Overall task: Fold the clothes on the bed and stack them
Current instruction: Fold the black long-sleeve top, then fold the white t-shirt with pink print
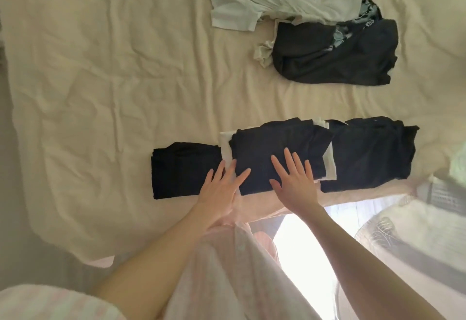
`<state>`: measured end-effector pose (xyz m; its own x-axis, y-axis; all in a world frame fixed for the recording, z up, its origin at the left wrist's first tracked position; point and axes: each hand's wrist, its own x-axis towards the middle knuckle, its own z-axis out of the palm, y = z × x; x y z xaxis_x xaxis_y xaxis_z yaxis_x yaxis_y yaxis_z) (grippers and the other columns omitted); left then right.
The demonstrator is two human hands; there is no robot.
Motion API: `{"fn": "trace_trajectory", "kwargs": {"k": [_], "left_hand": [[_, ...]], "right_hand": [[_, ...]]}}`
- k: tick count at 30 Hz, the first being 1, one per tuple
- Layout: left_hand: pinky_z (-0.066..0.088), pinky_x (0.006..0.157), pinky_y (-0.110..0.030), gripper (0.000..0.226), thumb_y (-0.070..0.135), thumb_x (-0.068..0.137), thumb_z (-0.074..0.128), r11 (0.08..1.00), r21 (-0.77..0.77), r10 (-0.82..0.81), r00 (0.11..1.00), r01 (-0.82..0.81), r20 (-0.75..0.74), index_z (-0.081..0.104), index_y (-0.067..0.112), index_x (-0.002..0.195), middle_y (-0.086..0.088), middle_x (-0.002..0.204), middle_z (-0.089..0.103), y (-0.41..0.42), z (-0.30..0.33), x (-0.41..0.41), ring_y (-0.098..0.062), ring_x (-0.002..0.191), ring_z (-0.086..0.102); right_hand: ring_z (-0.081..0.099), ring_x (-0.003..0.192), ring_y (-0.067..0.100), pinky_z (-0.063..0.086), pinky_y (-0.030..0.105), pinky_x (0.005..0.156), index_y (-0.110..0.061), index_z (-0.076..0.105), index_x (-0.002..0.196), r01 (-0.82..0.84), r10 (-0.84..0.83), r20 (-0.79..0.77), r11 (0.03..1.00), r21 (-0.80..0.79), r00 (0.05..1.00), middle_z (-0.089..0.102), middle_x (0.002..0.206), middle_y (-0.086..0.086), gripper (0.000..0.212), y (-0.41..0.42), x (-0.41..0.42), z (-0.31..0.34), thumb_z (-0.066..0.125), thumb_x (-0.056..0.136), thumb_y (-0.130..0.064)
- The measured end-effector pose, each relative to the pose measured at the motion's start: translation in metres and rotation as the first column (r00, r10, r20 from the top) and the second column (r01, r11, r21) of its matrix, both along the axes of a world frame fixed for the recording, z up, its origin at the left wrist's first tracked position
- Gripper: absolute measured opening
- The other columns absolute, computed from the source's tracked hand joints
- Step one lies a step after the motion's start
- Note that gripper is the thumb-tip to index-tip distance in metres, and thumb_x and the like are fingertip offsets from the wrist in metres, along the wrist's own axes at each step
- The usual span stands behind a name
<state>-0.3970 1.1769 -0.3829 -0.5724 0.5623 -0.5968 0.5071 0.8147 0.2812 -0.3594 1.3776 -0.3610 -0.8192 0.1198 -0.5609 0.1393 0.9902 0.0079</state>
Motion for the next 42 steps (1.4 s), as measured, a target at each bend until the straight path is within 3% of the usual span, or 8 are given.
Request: {"fn": "trace_trajectory", "kwargs": {"k": [6, 9, 16, 22, 28, 32, 38, 42], "left_hand": [[0.026, 0.114, -0.038, 0.058, 0.025, 0.100, 0.037, 0.990, 0.132, 0.036, 0.992, -0.051, 0.119, 0.009, 0.031, 0.150, -0.003, 0.158, 0.008, -0.024, 0.011, -0.010, -0.023, 0.145, 0.010], [0.027, 0.111, -0.029, 0.053, 0.027, 0.100, 0.037, 0.970, 0.114, 0.192, 0.965, -0.214, 0.177, 0.016, 0.029, 0.149, 0.002, 0.158, 0.010, -0.038, 0.025, -0.014, -0.017, 0.145, 0.011], [0.026, 0.111, -0.031, 0.050, 0.024, 0.101, 0.036, 0.948, 0.135, 0.271, 0.953, -0.289, 0.133, 0.022, 0.021, 0.149, -0.003, 0.156, 0.019, -0.057, 0.056, -0.077, -0.018, 0.142, 0.020], [0.013, 0.116, -0.040, 0.055, 0.029, 0.099, 0.036, 0.954, 0.114, 0.289, 0.950, -0.277, -0.114, 0.016, 0.023, 0.150, -0.008, 0.158, 0.006, -0.068, 0.071, -0.124, -0.025, 0.145, 0.006], [0.005, 0.117, -0.035, 0.055, 0.028, 0.100, 0.034, 0.934, 0.189, 0.338, 0.921, -0.303, -0.192, 0.012, 0.024, 0.151, -0.005, 0.159, 0.003, -0.054, 0.054, -0.186, -0.022, 0.146, 0.000], [0.003, 0.118, -0.037, 0.058, 0.028, 0.100, 0.034, 0.919, 0.147, 0.387, 0.908, -0.366, -0.161, 0.006, 0.028, 0.151, -0.004, 0.159, -0.002, -0.029, 0.005, -0.220, -0.020, 0.146, -0.004], [0.002, 0.113, -0.057, 0.082, 0.052, 0.091, 0.045, 0.911, -0.189, 0.376, 0.926, -0.366, 0.020, -0.016, 0.042, 0.145, 0.003, 0.153, -0.030, -0.025, -0.081, -0.247, -0.023, 0.142, -0.022], [0.003, 0.110, -0.063, 0.092, 0.060, 0.084, 0.051, 0.900, -0.236, 0.388, 0.920, -0.366, 0.057, -0.019, 0.046, 0.142, 0.010, 0.143, -0.041, -0.025, -0.109, -0.253, -0.022, 0.141, -0.026]], "right_hand": [[0.007, 0.146, 0.023, 0.003, 0.043, 0.117, -0.025, 0.026, 0.148, 0.201, -0.198, 0.036, 0.971, -0.131, 0.980, 0.010, 0.159, 0.004, 0.052, -0.014, -0.008, 0.023, 0.039, 0.099, -0.034], [0.026, 0.141, 0.021, 0.021, 0.040, 0.115, -0.020, 0.035, 0.144, 0.361, -0.374, 0.007, 0.892, -0.273, 0.927, 0.028, 0.154, 0.002, 0.048, -0.018, -0.014, 0.045, 0.043, 0.099, -0.030], [0.042, 0.129, 0.019, 0.036, 0.033, 0.103, -0.018, 0.040, 0.141, 0.397, -0.469, -0.115, 0.835, -0.381, 0.876, 0.045, 0.142, 0.000, 0.044, -0.008, -0.051, 0.084, 0.045, 0.098, -0.027], [0.031, 0.138, 0.024, 0.028, 0.041, 0.110, -0.017, 0.033, 0.145, 0.152, -0.246, -0.232, 0.921, -0.360, 0.941, 0.036, 0.149, 0.005, 0.057, -0.009, -0.122, 0.063, 0.050, 0.095, -0.037], [0.026, 0.139, 0.026, 0.028, 0.046, 0.107, -0.015, 0.033, 0.144, 0.159, -0.237, -0.329, 0.956, -0.246, 0.914, 0.034, 0.149, 0.008, 0.055, 0.042, -0.239, 0.023, 0.049, 0.095, -0.034], [0.028, 0.136, 0.028, 0.028, 0.044, 0.104, -0.013, 0.035, 0.141, 0.056, -0.100, -0.314, 0.987, -0.148, 0.944, 0.036, 0.145, 0.009, 0.050, 0.058, -0.317, -0.023, 0.048, 0.095, -0.028], [0.010, 0.143, 0.029, 0.021, 0.046, 0.111, -0.017, 0.016, 0.148, -0.140, 0.128, -0.282, 0.990, -0.023, 0.951, 0.014, 0.155, 0.010, 0.069, 0.035, -0.415, -0.104, 0.047, 0.094, -0.044], [0.038, 0.123, 0.033, 0.028, 0.045, 0.097, -0.015, 0.048, 0.131, -0.146, 0.164, -0.421, 0.986, 0.076, 0.892, 0.047, 0.132, 0.012, 0.038, 0.031, -0.440, -0.132, 0.047, 0.094, -0.020]]}}
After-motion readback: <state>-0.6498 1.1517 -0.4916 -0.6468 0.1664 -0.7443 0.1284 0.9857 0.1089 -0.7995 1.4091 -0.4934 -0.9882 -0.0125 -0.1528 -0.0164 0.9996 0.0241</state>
